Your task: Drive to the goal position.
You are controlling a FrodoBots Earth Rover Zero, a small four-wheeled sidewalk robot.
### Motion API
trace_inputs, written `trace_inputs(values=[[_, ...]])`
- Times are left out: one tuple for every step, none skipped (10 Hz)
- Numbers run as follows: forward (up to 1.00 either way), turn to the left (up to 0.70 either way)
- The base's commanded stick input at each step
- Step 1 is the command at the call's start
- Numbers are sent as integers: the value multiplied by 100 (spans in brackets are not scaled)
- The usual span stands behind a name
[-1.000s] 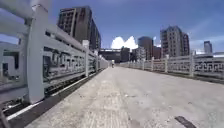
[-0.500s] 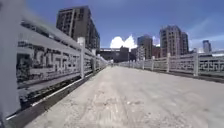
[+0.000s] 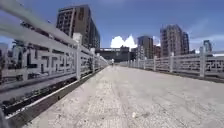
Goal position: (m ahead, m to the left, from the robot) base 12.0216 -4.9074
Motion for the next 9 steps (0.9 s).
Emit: trace_inputs(values=[[70, 0], [70, 0], [70, 0], [70, 7], [70, 14], [70, 7], [70, 0], [70, 0], [70, 0]])
